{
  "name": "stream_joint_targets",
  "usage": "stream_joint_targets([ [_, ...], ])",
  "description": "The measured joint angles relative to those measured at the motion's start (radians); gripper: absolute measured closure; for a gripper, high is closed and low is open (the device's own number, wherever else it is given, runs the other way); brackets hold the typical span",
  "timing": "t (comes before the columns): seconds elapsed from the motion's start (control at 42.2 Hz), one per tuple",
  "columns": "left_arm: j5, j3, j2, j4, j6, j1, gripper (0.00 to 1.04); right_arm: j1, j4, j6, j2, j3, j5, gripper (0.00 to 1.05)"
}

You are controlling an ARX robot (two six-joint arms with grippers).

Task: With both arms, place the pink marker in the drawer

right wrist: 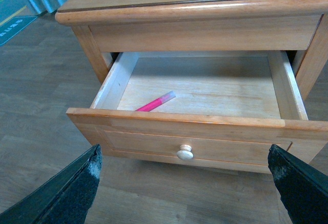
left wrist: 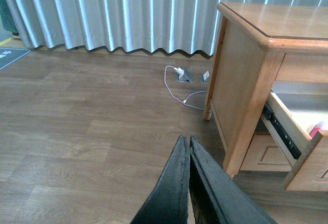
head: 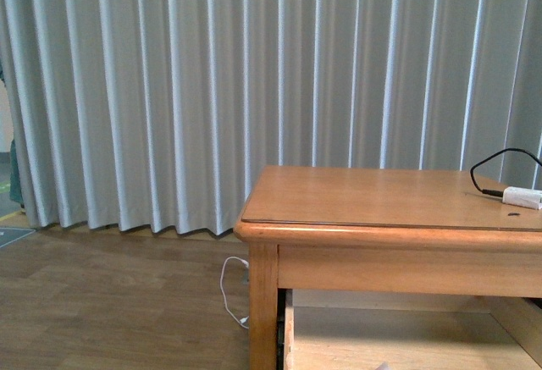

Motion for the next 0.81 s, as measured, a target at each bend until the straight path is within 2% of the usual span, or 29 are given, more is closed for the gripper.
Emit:
stream_joint_targets([
  [0.237, -0.001, -0.021, -0.055, -0.033, 0.000, 0.002, 1.01, 0.000, 0.000, 0.000, 0.000, 0.000, 0.000, 0.09],
  [0.355, 0.001, -0.037, -0.179, -0.161, 0.000, 0.002, 1.01, 0.000, 0.000, 0.000, 0.000, 0.000, 0.000, 0.09],
  [0.758, 0.000, -0.042, -0.229, -0.169, 0.000, 0.002, 1.01, 0.000, 0.000, 0.001, 0.000, 0.000, 0.000, 0.09],
  [0.781, 0.000, -0.042, -0.229, -0.169, 0.000, 0.002, 0.98, 0.002, 0.000, 0.002, 0.000, 0.000, 0.006, 0.09],
  [0.805, 0.000, -0.042, -0.229, -0.169, 0.000, 0.002, 0.93, 0.021, -0.002, 0.016, 0.001, 0.000, 0.076, 0.09],
])
